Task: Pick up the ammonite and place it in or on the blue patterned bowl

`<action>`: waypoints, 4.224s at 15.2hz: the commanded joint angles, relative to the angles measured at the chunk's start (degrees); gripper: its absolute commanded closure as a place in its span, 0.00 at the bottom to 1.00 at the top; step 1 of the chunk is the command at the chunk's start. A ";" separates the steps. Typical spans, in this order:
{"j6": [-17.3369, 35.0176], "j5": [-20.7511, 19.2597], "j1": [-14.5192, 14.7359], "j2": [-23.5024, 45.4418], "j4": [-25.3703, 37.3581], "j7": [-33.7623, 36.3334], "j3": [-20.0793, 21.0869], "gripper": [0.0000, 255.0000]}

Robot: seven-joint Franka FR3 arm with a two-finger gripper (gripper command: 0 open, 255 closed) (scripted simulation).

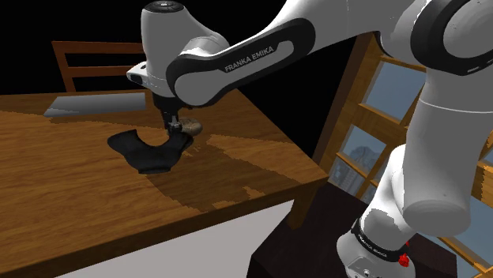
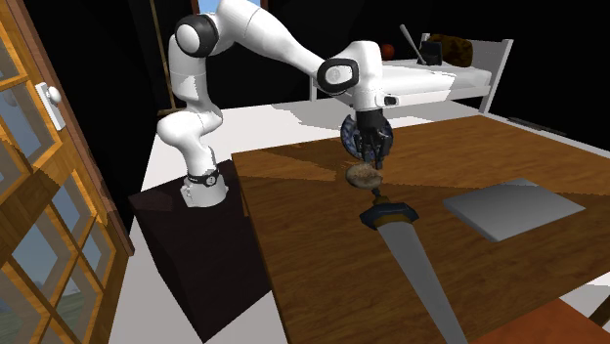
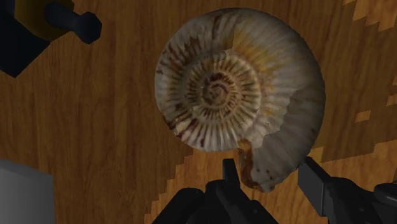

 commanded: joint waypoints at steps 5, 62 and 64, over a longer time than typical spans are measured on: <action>-3.84 1.18 -0.05 -1.37 2.68 -1.40 0.27 1.00; 13.02 -2.36 -0.91 -19.70 -15.75 -24.33 -1.21 1.00; 11.63 -1.68 -0.77 -20.06 -14.63 -25.10 -1.27 1.00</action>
